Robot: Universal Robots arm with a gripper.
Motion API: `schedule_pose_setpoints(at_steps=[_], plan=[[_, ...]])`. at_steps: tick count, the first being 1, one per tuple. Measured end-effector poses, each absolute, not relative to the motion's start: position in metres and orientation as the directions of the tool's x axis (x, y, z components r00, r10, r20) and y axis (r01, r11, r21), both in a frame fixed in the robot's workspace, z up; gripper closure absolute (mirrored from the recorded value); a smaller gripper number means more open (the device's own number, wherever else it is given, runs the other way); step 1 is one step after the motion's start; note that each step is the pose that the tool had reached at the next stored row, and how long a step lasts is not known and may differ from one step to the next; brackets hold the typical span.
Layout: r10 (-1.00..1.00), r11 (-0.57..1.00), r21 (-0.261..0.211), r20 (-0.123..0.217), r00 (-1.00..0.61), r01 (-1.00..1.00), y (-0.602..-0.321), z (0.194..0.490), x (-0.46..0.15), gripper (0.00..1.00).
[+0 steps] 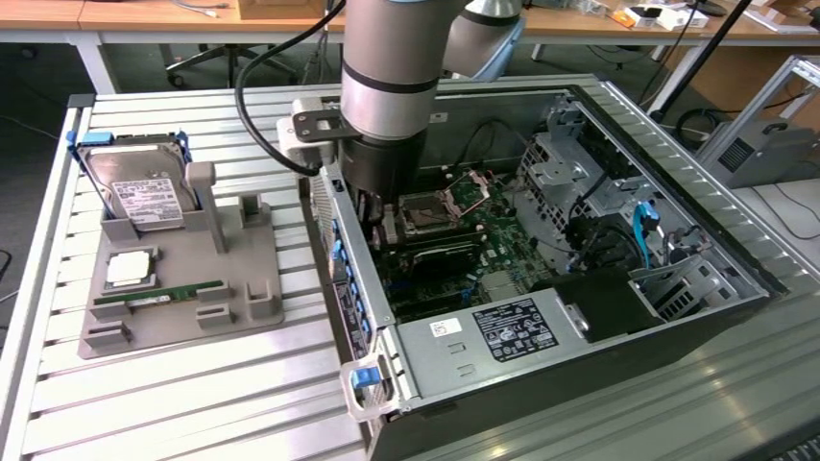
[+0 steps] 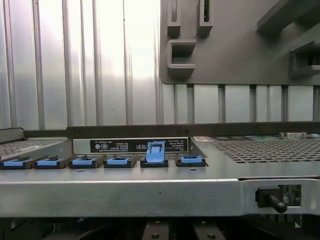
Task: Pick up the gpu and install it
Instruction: 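Press down on the gpu until it lock into place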
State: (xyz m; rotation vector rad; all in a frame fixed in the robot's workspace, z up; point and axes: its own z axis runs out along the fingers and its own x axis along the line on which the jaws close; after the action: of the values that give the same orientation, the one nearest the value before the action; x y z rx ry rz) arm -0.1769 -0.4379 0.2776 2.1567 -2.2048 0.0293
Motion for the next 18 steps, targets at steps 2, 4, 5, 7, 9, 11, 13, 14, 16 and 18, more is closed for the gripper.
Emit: schedule_pose_setpoints(at_steps=[2, 4, 5, 7, 9, 11, 13, 14, 16, 18], plan=[[-0.998, 0.023, 0.026, 0.054, -0.022, -0.999, -0.438, 0.278, -0.178, 0.89], [-0.998, 0.023, 0.026, 0.054, -0.021, -0.999, -0.438, 0.278, -0.178, 0.89], [-0.998, 0.023, 0.026, 0.054, -0.021, -0.999, -0.438, 0.278, -0.178, 0.89], [-0.998, 0.023, 0.026, 0.054, -0.021, -0.999, -0.438, 0.278, -0.178, 0.89], [-0.998, 0.023, 0.026, 0.054, -0.021, -0.999, -0.438, 0.278, -0.178, 0.89], [-0.998, 0.023, 0.027, 0.054, -0.022, -0.999, -0.438, 0.277, -0.175, 0.89], [-0.998, 0.023, 0.028, 0.054, -0.021, -0.999, -0.438, 0.277, -0.169, 0.89], [-0.998, 0.022, 0.029, 0.054, -0.021, -0.999, -0.438, 0.277, -0.165, 0.89], [-0.998, 0.02, 0.032, 0.054, -0.018, -0.999, -0.438, 0.276, -0.155, 0.89], [-0.998, 0.018, 0.035, 0.054, -0.016, -0.999, -0.438, 0.275, -0.146, 0.89]])
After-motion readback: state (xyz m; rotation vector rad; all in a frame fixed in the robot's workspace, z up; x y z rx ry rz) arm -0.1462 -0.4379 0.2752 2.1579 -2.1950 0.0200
